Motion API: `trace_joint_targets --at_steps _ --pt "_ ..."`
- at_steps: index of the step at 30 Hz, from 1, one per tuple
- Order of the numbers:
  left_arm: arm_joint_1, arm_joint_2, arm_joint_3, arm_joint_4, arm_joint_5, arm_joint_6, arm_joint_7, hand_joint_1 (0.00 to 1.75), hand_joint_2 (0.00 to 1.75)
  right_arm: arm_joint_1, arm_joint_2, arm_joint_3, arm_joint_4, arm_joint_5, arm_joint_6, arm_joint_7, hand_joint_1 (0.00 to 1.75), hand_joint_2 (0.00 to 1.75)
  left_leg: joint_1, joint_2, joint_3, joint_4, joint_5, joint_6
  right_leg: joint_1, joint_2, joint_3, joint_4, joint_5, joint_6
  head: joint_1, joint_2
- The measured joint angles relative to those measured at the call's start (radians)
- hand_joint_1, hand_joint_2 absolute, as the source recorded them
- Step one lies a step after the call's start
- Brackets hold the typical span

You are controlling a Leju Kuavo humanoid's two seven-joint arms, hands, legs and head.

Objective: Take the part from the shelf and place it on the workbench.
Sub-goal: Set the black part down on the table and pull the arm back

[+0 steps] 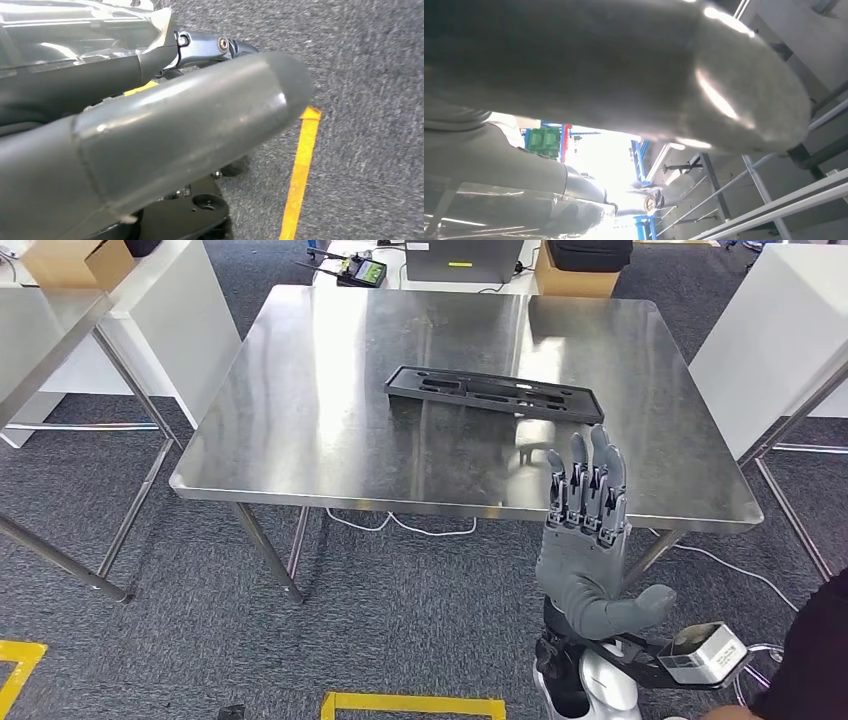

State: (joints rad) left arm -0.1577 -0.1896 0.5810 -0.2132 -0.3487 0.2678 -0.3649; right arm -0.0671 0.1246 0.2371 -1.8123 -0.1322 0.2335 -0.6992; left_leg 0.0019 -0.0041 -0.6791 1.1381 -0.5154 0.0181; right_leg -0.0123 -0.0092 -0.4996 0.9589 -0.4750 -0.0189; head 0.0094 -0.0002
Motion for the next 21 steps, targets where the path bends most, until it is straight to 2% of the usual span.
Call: trace_joint_targets --at_steps 1,2,3,4,5,6,7,8,9,11,12,13,14,16,17,18,19,20,21 --pt "0.000 0.000 0.000 0.000 0.000 0.000 0.000 0.00 0.00 0.001 0.000 0.000 0.001 0.000 0.000 0.000 0.00 0.00 0.006 0.000 -0.016 0.061 -0.040 -0.007 0.000 -0.001 -0.009 0.001 0.008 -0.001 -0.001 0.000" --pt "0.000 0.001 0.000 0.000 0.000 0.000 0.000 0.00 0.00 0.002 0.000 0.000 0.002 0.001 0.000 0.000 0.00 0.00 0.012 0.001 -0.024 0.110 -0.060 -0.015 0.000 -0.001 -0.019 0.002 0.016 0.001 -0.002 0.000" --pt "0.000 0.001 0.000 0.000 0.000 0.000 0.000 0.00 0.00 0.003 0.000 0.000 0.004 0.001 0.000 0.000 0.00 0.00 0.019 0.001 -0.018 0.131 -0.060 -0.022 -0.002 -0.002 -0.029 0.005 0.023 0.005 -0.002 0.000" --pt "0.000 0.002 0.000 0.000 0.000 0.000 0.000 0.00 0.00 0.003 0.000 0.000 0.006 0.001 0.000 0.000 0.00 0.00 0.027 0.002 0.005 0.118 -0.042 -0.029 -0.005 -0.003 -0.039 0.009 0.028 0.010 -0.002 0.000" --pt "0.000 0.002 0.000 0.000 0.000 0.000 0.000 0.00 0.00 0.004 0.000 0.000 0.007 0.001 0.000 0.000 0.00 0.00 0.035 0.003 0.047 0.067 -0.017 -0.036 -0.008 -0.003 -0.049 0.016 0.032 0.014 -0.003 0.000" --pt "-0.001 0.002 0.000 0.000 0.000 0.000 0.000 0.00 0.00 0.004 0.000 -0.001 0.007 0.001 0.000 0.000 0.00 0.00 0.040 0.003 0.094 0.001 -0.003 -0.043 -0.010 -0.003 -0.059 0.024 0.034 0.018 -0.003 0.000" --pt "-0.001 0.003 0.000 0.000 0.000 -0.001 0.000 0.00 0.00 0.004 0.000 -0.001 0.008 0.001 0.000 0.000 0.00 0.00 0.041 0.001 0.131 -0.055 0.006 -0.044 -0.011 -0.004 -0.068 0.033 0.037 0.024 -0.004 0.000" --pt "-0.002 0.003 0.000 0.000 0.000 -0.001 0.000 0.00 0.00 0.004 0.000 -0.001 0.008 0.001 0.000 0.000 0.00 0.00 0.040 -0.001 0.152 -0.094 0.007 -0.041 -0.009 -0.004 -0.076 0.040 0.040 0.031 -0.004 0.000" --pt "-0.002 0.003 0.000 0.000 0.000 -0.001 0.000 0.00 0.00 0.003 0.000 -0.001 0.008 0.001 0.000 0.000 0.00 0.00 0.037 -0.004 0.156 -0.108 0.003 -0.034 -0.006 -0.004 -0.082 0.044 0.044 0.039 -0.004 0.000" --pt "-0.001 0.004 0.000 0.000 0.000 -0.002 0.000 0.00 0.00 0.004 0.000 -0.001 0.008 0.002 0.000 0.000 0.00 0.00 0.030 -0.005 0.142 -0.112 0.013 -0.011 -0.002 -0.003 -0.090 0.044 0.054 0.059 -0.002 0.000" --pt "-0.002 0.004 0.000 0.000 0.000 -0.002 0.000 0.00 0.00 0.004 0.000 -0.002 0.008 0.002 0.000 0.000 0.00 0.00 0.027 -0.003 0.136 -0.114 0.022 0.001 -0.004 -0.002 -0.099 0.049 0.051 0.064 -0.002 0.000" --pt "-0.002 0.004 0.000 0.000 0.000 -0.002 0.000 0.00 0.00 0.004 -0.001 -0.002 0.008 0.002 0.000 0.000 0.00 0.00 0.025 -0.002 0.128 -0.117 0.031 0.015 -0.005 -0.001 -0.112 0.069 0.034 0.065 0.001 0.000" --pt "-0.002 0.004 0.000 0.000 0.000 -0.002 0.000 0.00 0.00 0.005 -0.001 -0.002 0.008 0.002 0.000 0.000 0.00 0.00 0.023 0.000 0.118 -0.119 0.042 0.026 -0.006 0.000 -0.133 0.111 0.001 0.061 0.003 0.000" --pt "-0.002 0.004 0.000 0.000 0.000 -0.002 0.000 0.00 0.00 0.005 -0.002 -0.003 0.008 0.002 0.000 0.000 0.00 0.00 0.018 0.001 0.095 -0.119 0.059 0.038 -0.008 0.002 -0.179 0.240 -0.078 0.051 0.009 0.000" --pt "-0.002 0.005 0.000 0.000 0.000 -0.002 0.000 0.00 0.00 0.006 -0.002 -0.004 0.009 0.002 0.000 0.000 0.00 0.00 0.016 0.002 0.083 -0.118 0.068 0.039 -0.008 0.003 -0.194 0.299 -0.104 0.051 0.009 0.000" --pt "-0.002 0.005 0.000 0.000 0.000 -0.002 0.000 0.00 0.00 0.006 -0.003 -0.004 0.010 0.002 0.000 0.000 0.00 0.00 0.013 0.002 0.071 -0.118 0.077 0.040 -0.008 0.003 -0.195 0.329 -0.113 0.056 0.009 0.000" --pt "-0.002 0.005 0.000 0.000 0.000 -0.002 0.000 0.00 0.00 0.006 -0.003 -0.005 0.011 0.002 0.000 0.000 0.00 0.00 0.012 0.002 0.060 -0.117 0.085 0.039 -0.007 0.004 -0.176 0.324 -0.105 0.062 0.009 0.000" --pt "-0.001 0.005 0.000 0.000 0.000 -0.002 0.000 0.00 0.00 0.006 -0.003 -0.005 0.011 0.002 0.000 0.000 0.00 0.00 0.010 0.002 0.051 -0.117 0.093 0.038 -0.005 0.004 -0.138 0.280 -0.086 0.069 0.008 0.000" --pt "-0.002 0.004 0.000 0.000 0.000 -0.002 0.000 0.00 0.00 0.005 -0.003 -0.005 0.012 0.003 0.000 0.000 0.00 0.00 0.009 0.001 0.044 -0.117 0.101 0.036 -0.004 0.005 -0.085 0.211 -0.068 0.071 0.009 0.000"
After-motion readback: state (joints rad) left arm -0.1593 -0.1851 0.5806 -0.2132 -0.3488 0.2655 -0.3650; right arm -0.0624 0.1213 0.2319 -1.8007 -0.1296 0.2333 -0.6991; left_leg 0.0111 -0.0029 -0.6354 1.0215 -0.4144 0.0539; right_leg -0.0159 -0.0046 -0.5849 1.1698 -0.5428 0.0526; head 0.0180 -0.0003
